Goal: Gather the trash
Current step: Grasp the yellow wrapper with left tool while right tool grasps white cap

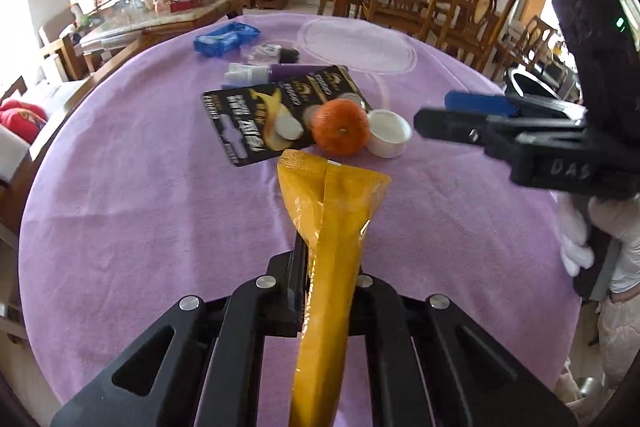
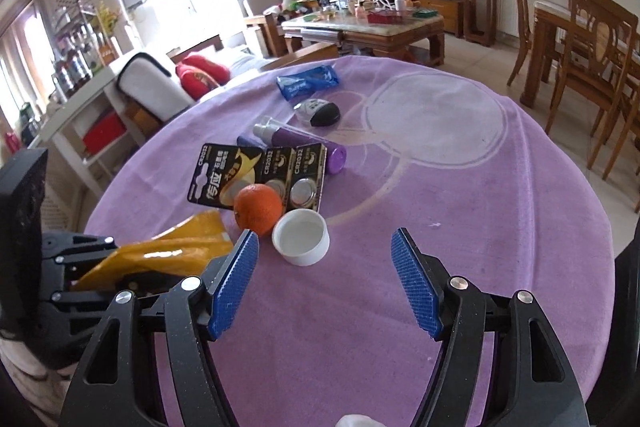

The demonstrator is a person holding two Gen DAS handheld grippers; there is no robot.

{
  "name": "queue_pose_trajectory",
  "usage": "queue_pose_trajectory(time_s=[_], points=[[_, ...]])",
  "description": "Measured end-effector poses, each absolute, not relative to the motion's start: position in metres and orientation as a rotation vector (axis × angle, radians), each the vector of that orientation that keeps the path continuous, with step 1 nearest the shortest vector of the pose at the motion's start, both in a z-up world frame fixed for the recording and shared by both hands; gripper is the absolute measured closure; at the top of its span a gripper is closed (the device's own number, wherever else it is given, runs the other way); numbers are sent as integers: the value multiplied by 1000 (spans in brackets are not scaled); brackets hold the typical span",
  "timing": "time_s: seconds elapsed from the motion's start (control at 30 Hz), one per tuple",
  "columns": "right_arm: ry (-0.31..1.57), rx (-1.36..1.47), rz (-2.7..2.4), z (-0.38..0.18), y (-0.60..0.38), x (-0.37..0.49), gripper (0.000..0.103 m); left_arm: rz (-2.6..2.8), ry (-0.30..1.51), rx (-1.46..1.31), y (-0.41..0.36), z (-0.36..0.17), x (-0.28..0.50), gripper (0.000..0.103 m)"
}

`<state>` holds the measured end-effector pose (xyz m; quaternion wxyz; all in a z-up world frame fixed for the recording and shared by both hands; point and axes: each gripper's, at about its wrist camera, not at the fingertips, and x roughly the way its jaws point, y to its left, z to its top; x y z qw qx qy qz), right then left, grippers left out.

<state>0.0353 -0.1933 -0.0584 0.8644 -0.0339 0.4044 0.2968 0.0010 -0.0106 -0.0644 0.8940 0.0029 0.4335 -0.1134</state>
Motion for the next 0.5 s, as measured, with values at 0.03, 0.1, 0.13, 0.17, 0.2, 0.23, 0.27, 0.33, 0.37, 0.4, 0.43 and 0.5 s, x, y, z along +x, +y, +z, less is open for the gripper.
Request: queue_pose_trajectory(time_s=[0.03, 0.1, 0.13, 0.17, 0.2, 0.23, 0.27, 0.33, 0.37, 0.4, 0.43, 0.5], points=[[860, -84, 624, -61, -189, 37, 34, -235, 887, -1, -7, -63, -1, 95], [879, -104, 633, -64, -179, 40, 38, -233, 868, -25, 0, -60, -3, 95], [878, -122, 630, -64, -176, 41, 39, -237, 858, -36, 3, -58, -4, 95], [882, -149, 618, -66, -171, 41, 39, -237, 848, -44, 5, -57, -5, 95], [886, -176, 608, -67, -166, 42, 41, -233, 845, -44, 7, -56, -6, 95], [893, -190, 606, -69, -162, 43, 45, -233, 843, -48, 8, -56, -7, 95], [902, -201, 607, -70, -159, 44, 47, -238, 840, -57, 10, -54, -6, 95], [914, -222, 608, -73, -154, 45, 51, -241, 838, -67, 13, -54, -5, 95], [919, -229, 610, -74, -152, 45, 56, -245, 838, -68, 13, -53, -5, 95], [918, -238, 605, -74, -151, 45, 58, -249, 836, -70, 13, -53, -4, 95], [917, -252, 590, -75, -150, 46, 66, -248, 833, -70, 13, -53, -3, 95], [916, -258, 591, -75, -151, 46, 66, -250, 833, -71, 13, -53, -2, 95]])
